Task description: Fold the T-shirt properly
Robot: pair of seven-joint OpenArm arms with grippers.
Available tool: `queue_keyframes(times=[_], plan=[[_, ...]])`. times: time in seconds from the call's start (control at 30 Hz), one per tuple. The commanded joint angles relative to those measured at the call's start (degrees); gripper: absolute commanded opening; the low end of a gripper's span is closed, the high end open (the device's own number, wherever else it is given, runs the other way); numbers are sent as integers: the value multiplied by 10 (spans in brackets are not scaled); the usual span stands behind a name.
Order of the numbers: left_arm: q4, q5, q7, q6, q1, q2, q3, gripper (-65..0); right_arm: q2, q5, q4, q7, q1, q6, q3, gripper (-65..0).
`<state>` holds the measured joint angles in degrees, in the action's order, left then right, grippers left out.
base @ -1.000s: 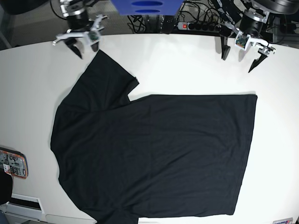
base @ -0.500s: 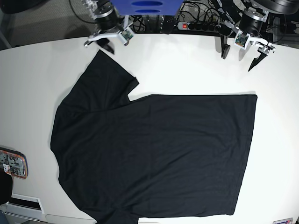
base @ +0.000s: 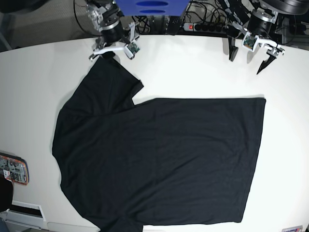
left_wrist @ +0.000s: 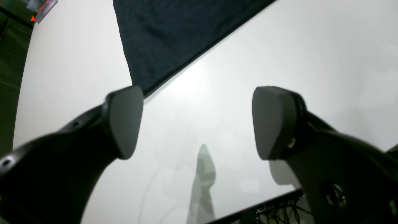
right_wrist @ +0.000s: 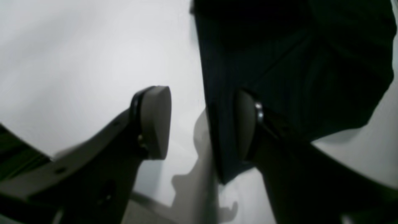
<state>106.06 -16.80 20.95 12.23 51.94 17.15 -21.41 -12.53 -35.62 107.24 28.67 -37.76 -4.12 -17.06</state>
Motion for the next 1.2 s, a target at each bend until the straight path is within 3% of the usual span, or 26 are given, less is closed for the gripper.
queue_keyframes(times=[0.0,0.53,0.7,1.17], plan=[[7,6,12,-7,6,5,-3,-153,-1,-2,11,-14,1,-8,0,-345],[7,5,11,-7,4,2,-3,-153,-3,-4,-91,-14,-9,-8,4,-345],[7,5,11,-7,4,2,-3,-153,-18,0,-103,-14,-8,-8,6,-345],[6,5,11,-7,4,2,-3,-153,-22,-1,-103,-17,-11,-7,108,-345]])
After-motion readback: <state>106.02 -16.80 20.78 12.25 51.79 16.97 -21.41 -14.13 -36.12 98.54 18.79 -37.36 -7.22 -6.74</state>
